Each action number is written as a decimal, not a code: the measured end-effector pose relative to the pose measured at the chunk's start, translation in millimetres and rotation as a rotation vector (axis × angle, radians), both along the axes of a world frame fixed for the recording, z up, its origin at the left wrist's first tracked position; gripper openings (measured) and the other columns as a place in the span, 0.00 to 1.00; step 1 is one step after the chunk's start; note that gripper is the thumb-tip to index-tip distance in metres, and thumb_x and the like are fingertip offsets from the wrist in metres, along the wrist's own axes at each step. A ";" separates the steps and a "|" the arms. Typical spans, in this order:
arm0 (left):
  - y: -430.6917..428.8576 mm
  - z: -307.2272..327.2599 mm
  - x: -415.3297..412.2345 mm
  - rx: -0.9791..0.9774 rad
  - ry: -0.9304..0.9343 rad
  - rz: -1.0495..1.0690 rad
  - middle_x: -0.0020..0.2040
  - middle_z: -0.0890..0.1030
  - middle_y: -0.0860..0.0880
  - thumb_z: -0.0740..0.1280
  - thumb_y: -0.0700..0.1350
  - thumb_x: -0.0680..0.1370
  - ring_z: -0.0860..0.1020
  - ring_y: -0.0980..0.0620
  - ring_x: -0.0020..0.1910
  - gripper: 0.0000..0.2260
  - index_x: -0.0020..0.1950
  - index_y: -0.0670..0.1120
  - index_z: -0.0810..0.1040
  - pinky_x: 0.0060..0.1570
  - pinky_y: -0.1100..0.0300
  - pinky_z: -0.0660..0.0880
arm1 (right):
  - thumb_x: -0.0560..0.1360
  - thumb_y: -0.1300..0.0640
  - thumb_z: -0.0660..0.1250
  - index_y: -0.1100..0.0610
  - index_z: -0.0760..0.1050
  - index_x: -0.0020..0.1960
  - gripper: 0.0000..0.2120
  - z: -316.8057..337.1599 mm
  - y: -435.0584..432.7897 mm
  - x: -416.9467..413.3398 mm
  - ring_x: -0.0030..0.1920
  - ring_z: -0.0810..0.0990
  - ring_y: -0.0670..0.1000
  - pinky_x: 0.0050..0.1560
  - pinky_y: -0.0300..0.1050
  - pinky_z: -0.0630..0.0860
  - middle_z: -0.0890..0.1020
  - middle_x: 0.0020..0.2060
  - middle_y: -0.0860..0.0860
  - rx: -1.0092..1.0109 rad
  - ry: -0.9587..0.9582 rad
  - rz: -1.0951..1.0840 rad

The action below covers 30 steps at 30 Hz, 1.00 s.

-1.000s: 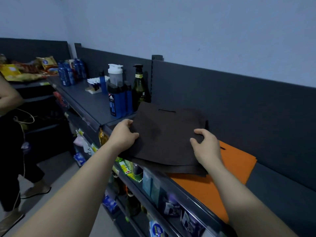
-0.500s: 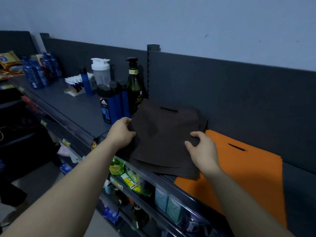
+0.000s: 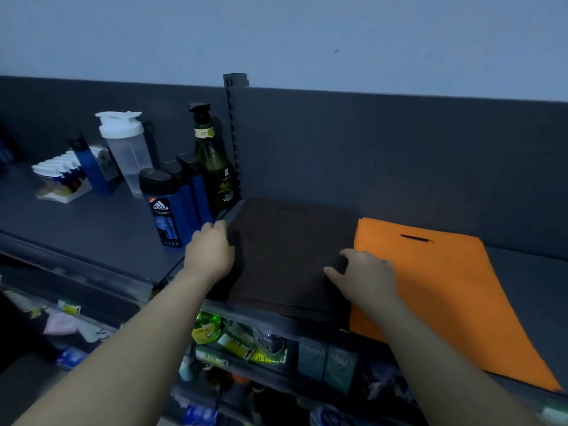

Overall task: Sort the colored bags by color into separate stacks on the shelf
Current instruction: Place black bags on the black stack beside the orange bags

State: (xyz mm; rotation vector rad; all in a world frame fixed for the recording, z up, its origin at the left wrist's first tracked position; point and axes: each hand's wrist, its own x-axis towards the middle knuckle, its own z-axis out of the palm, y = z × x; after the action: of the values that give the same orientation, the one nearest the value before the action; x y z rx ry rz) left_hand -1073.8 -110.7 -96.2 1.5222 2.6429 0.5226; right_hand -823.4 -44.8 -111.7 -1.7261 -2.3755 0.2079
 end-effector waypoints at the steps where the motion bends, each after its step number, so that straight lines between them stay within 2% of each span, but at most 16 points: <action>1: 0.2 2.8 1.1 -0.003 0.051 -0.024 0.63 0.72 0.41 0.62 0.44 0.78 0.71 0.40 0.59 0.18 0.68 0.43 0.68 0.52 0.50 0.71 | 0.76 0.37 0.59 0.51 0.71 0.67 0.25 0.7 -0.7 2.8 0.58 0.76 0.56 0.60 0.51 0.68 0.78 0.57 0.52 0.027 -0.025 -0.019; 4: 3.2 13.3 9.7 0.038 0.149 -0.132 0.64 0.73 0.44 0.62 0.48 0.78 0.72 0.41 0.59 0.20 0.70 0.47 0.69 0.52 0.50 0.71 | 0.76 0.37 0.60 0.49 0.72 0.66 0.25 10.3 -1.5 15.1 0.59 0.75 0.56 0.61 0.50 0.67 0.78 0.58 0.52 0.102 -0.041 -0.075; 8: 11.5 29.0 33.9 0.136 0.206 -0.272 0.63 0.75 0.47 0.61 0.50 0.79 0.73 0.44 0.59 0.18 0.69 0.49 0.71 0.53 0.52 0.71 | 0.76 0.41 0.60 0.51 0.73 0.65 0.22 30.5 -1.6 38.6 0.63 0.73 0.54 0.67 0.52 0.61 0.76 0.61 0.52 0.151 -0.038 -0.142; 12: 18.7 40.8 72.6 0.213 0.206 -0.412 0.63 0.76 0.49 0.61 0.50 0.79 0.74 0.46 0.58 0.18 0.69 0.49 0.71 0.54 0.53 0.71 | 0.77 0.42 0.60 0.51 0.71 0.68 0.23 42.8 -7.8 68.2 0.66 0.71 0.53 0.72 0.53 0.58 0.75 0.65 0.51 0.202 -0.012 -0.198; 17: 26.0 53.5 135.6 0.246 0.178 -0.570 0.63 0.75 0.51 0.59 0.51 0.80 0.73 0.48 0.59 0.18 0.70 0.50 0.70 0.58 0.53 0.69 | 0.77 0.44 0.60 0.52 0.72 0.67 0.21 53.7 -25.3 115.0 0.65 0.72 0.53 0.72 0.53 0.59 0.76 0.64 0.51 0.247 -0.027 -0.264; 25: 35.3 65.2 259.1 0.257 0.166 -0.774 0.65 0.75 0.51 0.59 0.52 0.80 0.73 0.48 0.61 0.18 0.70 0.51 0.70 0.60 0.52 0.70 | 0.77 0.46 0.61 0.53 0.70 0.70 0.23 68.0 -54.5 233.3 0.67 0.70 0.53 0.72 0.54 0.59 0.74 0.66 0.50 0.284 -0.041 -0.419; 30: 34.3 70.1 363.2 0.291 0.142 -0.878 0.64 0.75 0.51 0.59 0.52 0.80 0.73 0.47 0.61 0.18 0.70 0.51 0.70 0.58 0.53 0.69 | 0.77 0.47 0.62 0.52 0.72 0.67 0.21 76.7 -74.7 332.2 0.64 0.73 0.54 0.71 0.52 0.60 0.77 0.63 0.50 0.299 -0.085 -0.528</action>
State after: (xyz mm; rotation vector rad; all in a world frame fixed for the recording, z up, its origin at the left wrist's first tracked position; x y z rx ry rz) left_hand -710.6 -76.4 -26.1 2.6187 1.7097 0.7283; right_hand -491.2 -119.5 -34.9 -2.1468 -1.7908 -0.2888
